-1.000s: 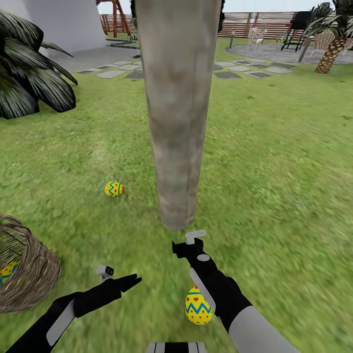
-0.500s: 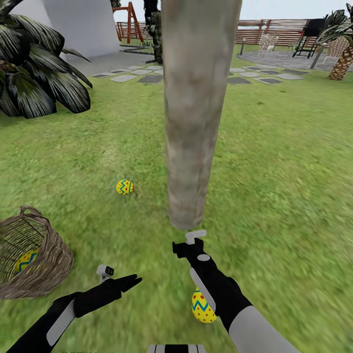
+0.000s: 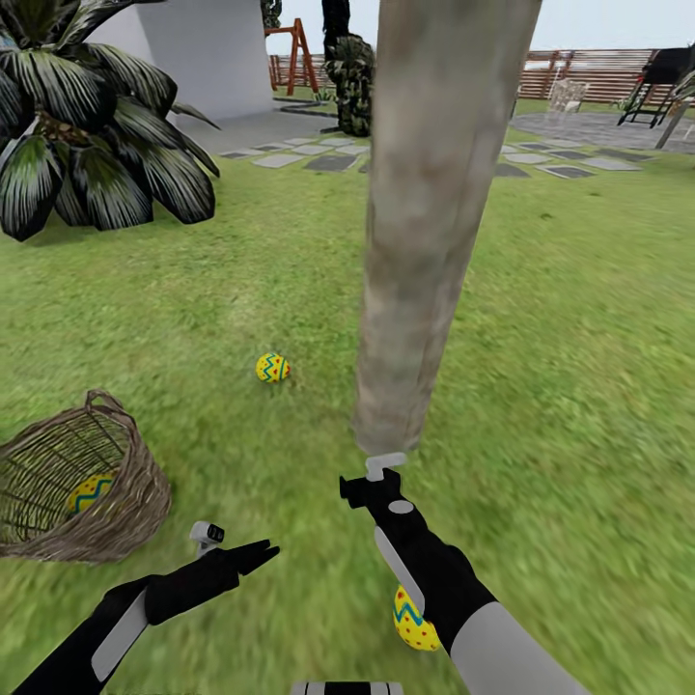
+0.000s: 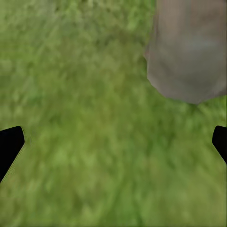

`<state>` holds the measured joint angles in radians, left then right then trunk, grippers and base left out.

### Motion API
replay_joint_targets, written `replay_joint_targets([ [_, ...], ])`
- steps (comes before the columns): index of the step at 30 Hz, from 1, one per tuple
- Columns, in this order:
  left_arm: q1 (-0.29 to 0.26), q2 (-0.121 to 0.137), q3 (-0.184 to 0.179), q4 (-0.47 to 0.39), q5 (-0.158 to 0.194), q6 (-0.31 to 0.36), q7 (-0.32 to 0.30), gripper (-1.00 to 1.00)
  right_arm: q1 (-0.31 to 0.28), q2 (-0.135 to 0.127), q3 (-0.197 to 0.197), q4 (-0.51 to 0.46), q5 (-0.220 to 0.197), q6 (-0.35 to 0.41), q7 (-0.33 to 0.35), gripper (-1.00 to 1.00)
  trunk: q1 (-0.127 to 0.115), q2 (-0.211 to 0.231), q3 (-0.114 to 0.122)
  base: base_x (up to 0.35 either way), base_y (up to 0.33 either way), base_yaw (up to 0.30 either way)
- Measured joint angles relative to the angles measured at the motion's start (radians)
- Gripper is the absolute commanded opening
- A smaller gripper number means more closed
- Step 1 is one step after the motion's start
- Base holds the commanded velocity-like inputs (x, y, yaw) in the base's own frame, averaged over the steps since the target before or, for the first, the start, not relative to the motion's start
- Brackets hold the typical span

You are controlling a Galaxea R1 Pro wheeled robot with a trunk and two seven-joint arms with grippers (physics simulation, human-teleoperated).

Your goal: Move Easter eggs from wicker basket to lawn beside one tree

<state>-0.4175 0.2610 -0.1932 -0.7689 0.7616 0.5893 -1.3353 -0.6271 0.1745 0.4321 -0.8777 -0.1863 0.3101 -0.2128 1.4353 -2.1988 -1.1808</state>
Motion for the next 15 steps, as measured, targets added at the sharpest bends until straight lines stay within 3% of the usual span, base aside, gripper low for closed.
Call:
replay_joint_targets([
  [7,0.0,0.0,-0.001,0.0,0.0,0.0,0.001,1.0,0.0,0.0,0.004,-0.063,0.001,0.005,0.0,1.0,0.0,0.0,0.009,0.0,0.0,0.198],
  [15,0.001,0.0,-0.001,0.0,0.0,0.0,0.002,1.0,0.0,0.0,0.004,-0.07,0.001,0.005,0.0,1.0,0.0,0.0,0.019,0.0,0.0,0.199],
])
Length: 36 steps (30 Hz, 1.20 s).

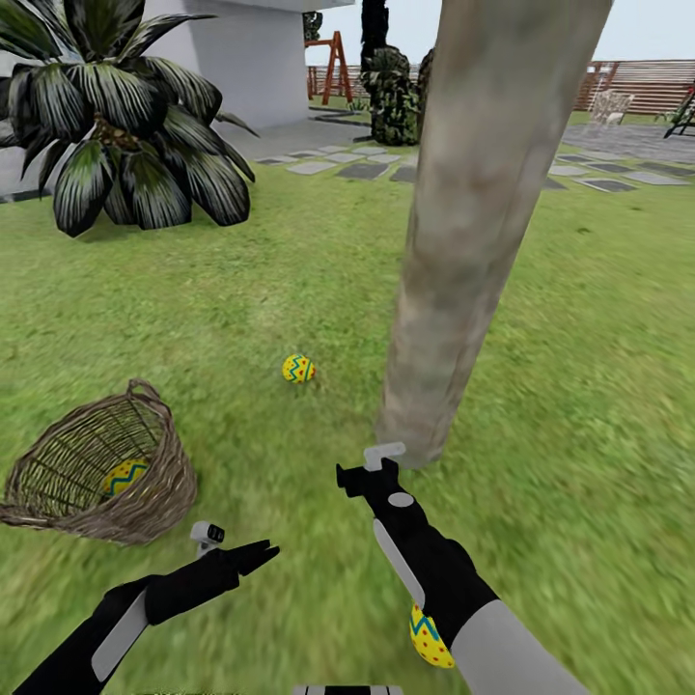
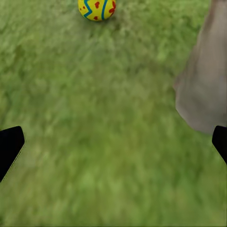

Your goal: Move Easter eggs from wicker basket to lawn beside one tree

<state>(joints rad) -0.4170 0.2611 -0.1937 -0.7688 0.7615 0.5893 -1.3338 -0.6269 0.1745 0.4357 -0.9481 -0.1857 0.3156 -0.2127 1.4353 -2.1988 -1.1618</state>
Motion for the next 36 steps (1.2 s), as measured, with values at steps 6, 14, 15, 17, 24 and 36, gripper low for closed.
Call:
replay_joint_targets([
  [6,0.0,0.0,0.0,-0.001,0.0,0.0,-0.001,1.0,0.0,0.0,0.002,0.0,0.0,0.001,0.0,1.0,0.0,0.0,0.008,-0.052,0.008,0.199],
  [14,-0.001,0.0,0.001,-0.001,0.0,0.0,-0.001,1.0,0.0,0.0,0.002,-0.002,0.0,0.001,0.0,1.0,0.0,0.0,0.018,-0.256,0.15,0.197],
  [15,-0.001,0.0,0.001,-0.002,0.0,0.0,-0.001,1.0,0.0,0.0,0.002,-0.002,0.0,0.001,0.0,1.0,0.0,0.0,0.019,-0.163,0.253,0.197],
  [17,-0.001,0.0,0.001,-0.002,0.0,0.0,-0.002,1.0,0.0,0.0,0.002,-0.001,0.0,0.001,0.0,1.0,0.0,0.0,0.021,-0.093,0.253,0.197],
  [24,0.0,0.0,0.001,-0.002,0.0,0.0,-0.002,1.0,0.0,0.0,0.002,-0.002,0.0,0.002,0.0,1.0,0.0,0.0,0.03,-0.015,0.066,0.197],
  [36,-0.001,0.0,0.001,-0.002,0.0,0.0,-0.002,1.0,0.0,0.0,-0.001,-0.002,0.0,0.063,-0.001,1.0,0.0,0.0,0.045,0.0,0.001,0.197],
])
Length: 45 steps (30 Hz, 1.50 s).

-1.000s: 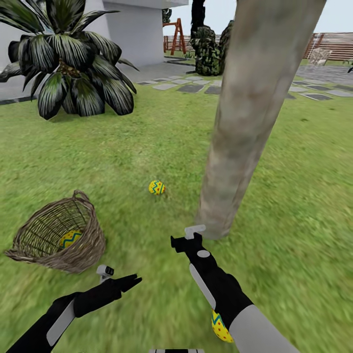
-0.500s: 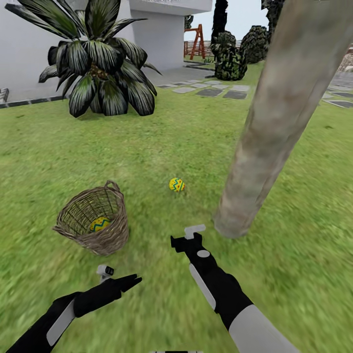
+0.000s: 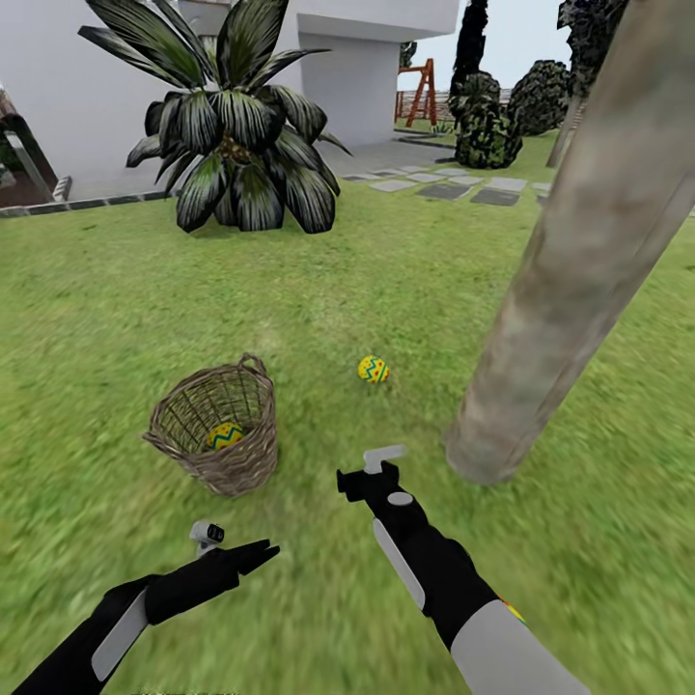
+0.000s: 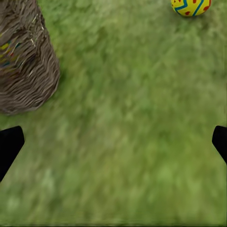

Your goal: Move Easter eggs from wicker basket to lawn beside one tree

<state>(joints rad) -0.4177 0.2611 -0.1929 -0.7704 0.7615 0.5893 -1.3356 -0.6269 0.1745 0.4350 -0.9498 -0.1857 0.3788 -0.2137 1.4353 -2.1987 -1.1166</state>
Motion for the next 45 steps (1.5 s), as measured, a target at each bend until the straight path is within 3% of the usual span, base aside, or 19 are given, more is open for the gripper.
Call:
replay_joint_targets([
  [9,0.0,0.0,0.0,0.001,0.0,0.0,0.0,1.0,0.0,0.0,-0.004,-0.009,0.001,0.075,-0.006,1.0,0.0,0.0,0.01,0.0,0.0,0.19],
  [18,0.0,0.0,0.0,0.002,0.0,0.0,0.0,1.0,0.0,0.0,-0.006,-0.039,0.001,0.104,-0.005,1.0,0.0,0.0,0.013,0.0,0.0,0.057],
  [23,0.0,0.0,0.0,0.002,-0.001,0.0,0.001,1.0,0.0,0.0,-0.006,-0.105,0.002,0.184,-0.006,1.0,0.0,0.0,0.013,0.0,0.0,0.001],
  [33,0.0,0.002,0.002,0.0,0.0,0.0,-0.001,1.0,0.0,0.0,-0.006,-0.141,0.001,0.22,-0.008,1.0,0.0,0.0,0.013,0.0,0.258,0.0],
  [38,0.0,0.001,0.0,0.0,0.0,0.001,-0.001,1.0,0.0,0.0,-0.008,-0.142,-0.004,0.257,-0.04,1.0,0.0,0.0,0.013,0.0,0.297,0.0],
  [45,0.0,0.0,0.0,0.0,0.0,0.001,-0.001,1.0,0.0,0.0,-0.008,-0.172,-0.002,0.263,-0.05,1.0,0.0,0.0,0.013,0.0,0.297,-0.191],
])
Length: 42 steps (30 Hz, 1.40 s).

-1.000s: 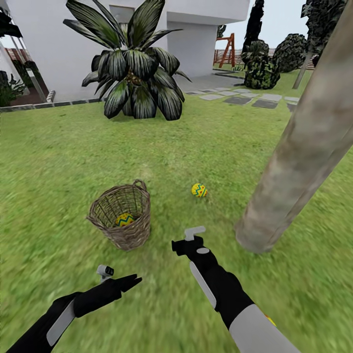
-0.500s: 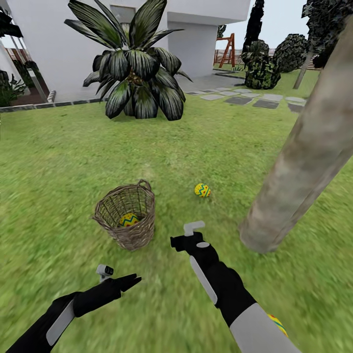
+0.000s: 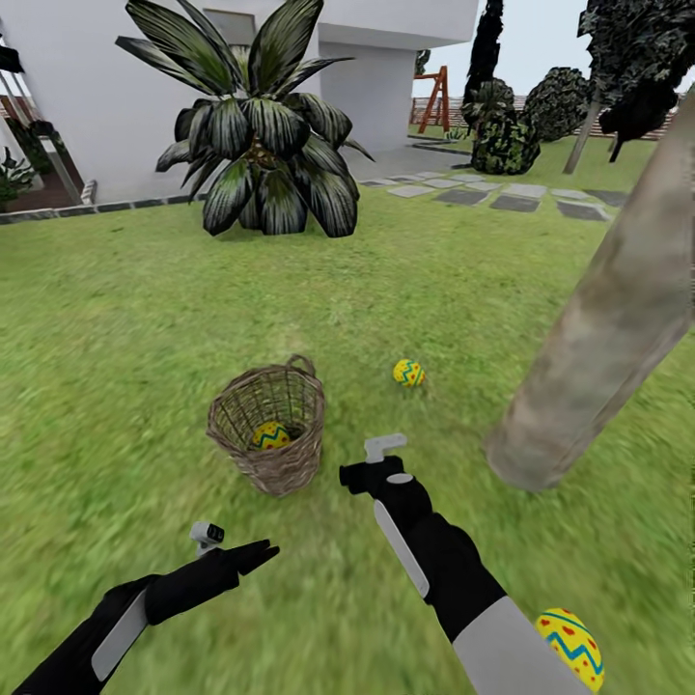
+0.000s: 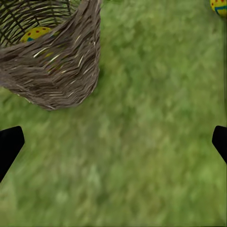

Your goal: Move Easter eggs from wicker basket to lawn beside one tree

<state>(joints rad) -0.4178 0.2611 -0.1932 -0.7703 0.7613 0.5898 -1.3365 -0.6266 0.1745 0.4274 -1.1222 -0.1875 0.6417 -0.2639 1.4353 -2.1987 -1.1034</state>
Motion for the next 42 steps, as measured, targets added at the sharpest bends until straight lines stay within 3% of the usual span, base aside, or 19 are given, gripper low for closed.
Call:
replay_joint_targets([
  [27,0.0,0.0,0.0,0.0,0.0,0.0,0.0,1.0,0.0,0.0,0.002,-0.009,0.0,0.009,-0.002,1.0,0.0,0.0,0.0,0.0,0.298,-0.248],
  [34,0.0,0.0,0.0,0.0,0.0,-0.001,0.0,1.0,0.0,0.0,0.004,-0.032,-0.003,0.008,-0.059,1.0,0.0,0.0,0.007,0.0,0.299,-0.221],
  [42,0.0,0.001,0.0,0.0,-0.001,0.0,0.0,1.0,0.0,0.0,0.005,-0.035,-0.003,0.008,-0.064,1.0,0.0,0.0,0.017,0.0,0.299,-0.179],
])
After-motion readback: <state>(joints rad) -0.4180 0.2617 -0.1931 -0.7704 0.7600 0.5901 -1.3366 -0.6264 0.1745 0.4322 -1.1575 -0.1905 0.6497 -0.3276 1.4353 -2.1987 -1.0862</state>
